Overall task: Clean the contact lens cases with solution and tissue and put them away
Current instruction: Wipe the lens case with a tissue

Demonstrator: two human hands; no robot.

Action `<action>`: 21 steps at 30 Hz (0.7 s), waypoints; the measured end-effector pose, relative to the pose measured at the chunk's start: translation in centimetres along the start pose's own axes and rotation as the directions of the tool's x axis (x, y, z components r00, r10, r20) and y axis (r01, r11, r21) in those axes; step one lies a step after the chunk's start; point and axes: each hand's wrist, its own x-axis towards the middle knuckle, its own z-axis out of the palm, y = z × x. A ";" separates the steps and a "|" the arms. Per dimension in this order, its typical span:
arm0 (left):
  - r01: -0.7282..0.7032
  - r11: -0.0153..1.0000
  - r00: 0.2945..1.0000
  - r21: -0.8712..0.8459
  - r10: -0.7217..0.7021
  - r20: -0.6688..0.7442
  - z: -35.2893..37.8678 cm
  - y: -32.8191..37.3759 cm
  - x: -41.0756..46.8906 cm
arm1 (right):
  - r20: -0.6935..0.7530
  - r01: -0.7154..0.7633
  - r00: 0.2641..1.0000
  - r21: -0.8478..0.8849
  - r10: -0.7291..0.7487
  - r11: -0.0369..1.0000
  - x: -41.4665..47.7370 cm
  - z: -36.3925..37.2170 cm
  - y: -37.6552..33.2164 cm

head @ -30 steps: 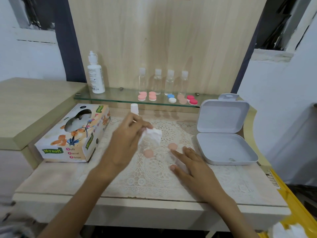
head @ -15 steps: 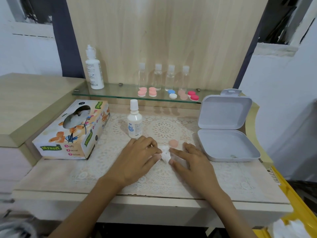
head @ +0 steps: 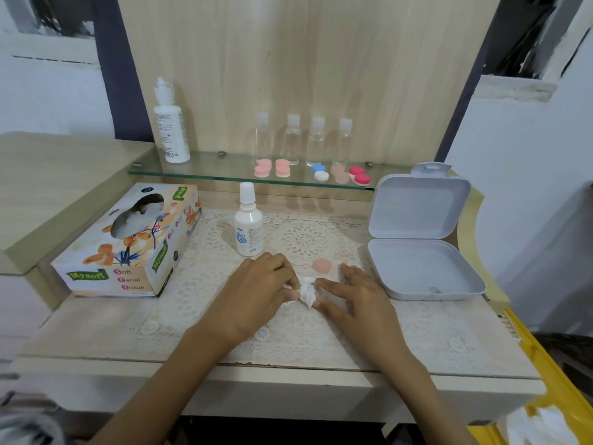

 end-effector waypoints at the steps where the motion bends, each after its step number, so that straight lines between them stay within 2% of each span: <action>1: -0.002 1.000 1.000 -0.007 0.002 -0.008 0.0 0.0 -0.1 | 0.000 0.001 1.000 0.006 -0.001 1.000 0.0 0.0 0.0; 9: -0.015 1.000 0.998 0.016 0.016 -0.057 -0.1 0.8 -0.2 | 0.025 -0.020 0.999 0.006 0.019 1.000 0.0 0.0 0.0; 21: 0.113 0.994 0.993 -0.001 -0.113 0.037 -0.1 1.3 0.4 | 0.032 -0.009 0.999 0.001 0.009 1.000 -0.1 -0.2 -0.1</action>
